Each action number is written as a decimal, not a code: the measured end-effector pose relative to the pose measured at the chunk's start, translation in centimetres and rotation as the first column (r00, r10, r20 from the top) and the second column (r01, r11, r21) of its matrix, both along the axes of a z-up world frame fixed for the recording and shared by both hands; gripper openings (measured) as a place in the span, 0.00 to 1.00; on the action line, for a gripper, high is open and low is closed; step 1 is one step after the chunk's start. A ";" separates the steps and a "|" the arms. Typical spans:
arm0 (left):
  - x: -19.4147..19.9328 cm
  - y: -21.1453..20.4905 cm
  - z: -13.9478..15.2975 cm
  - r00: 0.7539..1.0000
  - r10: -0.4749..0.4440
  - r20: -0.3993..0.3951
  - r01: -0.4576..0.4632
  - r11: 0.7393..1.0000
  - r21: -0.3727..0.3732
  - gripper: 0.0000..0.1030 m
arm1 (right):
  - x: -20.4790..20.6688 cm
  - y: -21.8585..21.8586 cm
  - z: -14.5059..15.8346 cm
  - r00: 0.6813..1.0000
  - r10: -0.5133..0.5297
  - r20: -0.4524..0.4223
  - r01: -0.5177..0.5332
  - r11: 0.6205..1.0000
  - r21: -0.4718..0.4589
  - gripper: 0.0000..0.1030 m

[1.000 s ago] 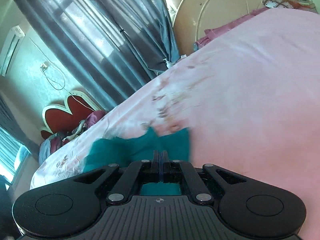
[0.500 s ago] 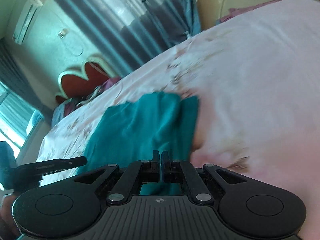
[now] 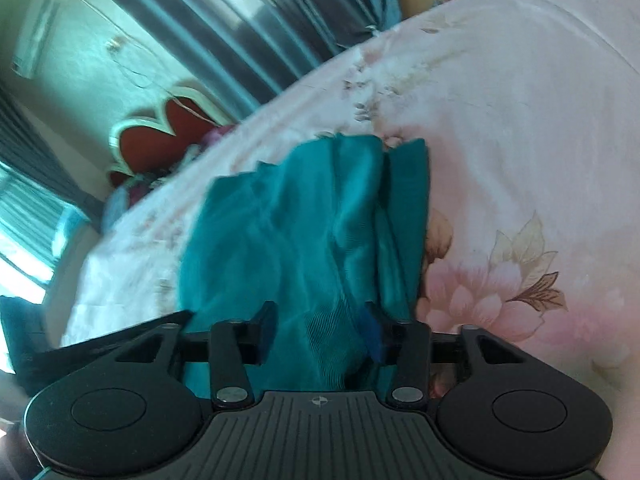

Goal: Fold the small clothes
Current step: 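Lower the folded half onto the sweatshirt and open the right gripper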

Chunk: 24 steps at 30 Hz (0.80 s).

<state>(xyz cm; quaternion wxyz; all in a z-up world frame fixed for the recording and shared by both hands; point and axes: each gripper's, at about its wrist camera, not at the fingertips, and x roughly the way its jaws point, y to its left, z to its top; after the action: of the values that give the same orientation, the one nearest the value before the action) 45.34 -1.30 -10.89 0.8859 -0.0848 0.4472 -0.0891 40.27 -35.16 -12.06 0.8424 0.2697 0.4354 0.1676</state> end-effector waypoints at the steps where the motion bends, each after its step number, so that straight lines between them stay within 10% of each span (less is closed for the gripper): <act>1: 0.2 0.2 -0.1 1.000 -0.009 -0.005 0.009 1.000 -0.006 0.38 | 0.3 0.3 -0.2 1.000 -0.002 -0.004 0.002 1.000 0.002 0.58; 14: 0.3 1.1 -0.6 0.997 -0.081 -0.009 0.081 0.996 -0.037 0.38 | 3.0 1.9 -1.0 0.999 0.036 -0.028 -0.038 0.997 -0.071 0.58; 17: 0.5 1.0 -0.3 0.996 -0.093 -0.011 0.093 0.995 -0.027 0.38 | 3.4 3.1 -1.2 0.996 0.088 -0.019 -0.089 0.988 -0.124 0.18; 24: 1.0 -0.6 1.8 0.985 -0.175 0.013 0.175 0.983 -0.049 0.36 | 1.2 2.4 2.2 0.992 0.097 0.087 -0.078 0.976 -0.202 0.11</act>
<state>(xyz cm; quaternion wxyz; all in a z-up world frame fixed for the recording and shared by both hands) 46.29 -1.93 -9.10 0.8743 -0.0671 0.4465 -0.1781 41.47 -32.73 -9.83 0.8768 0.1568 0.4203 0.1731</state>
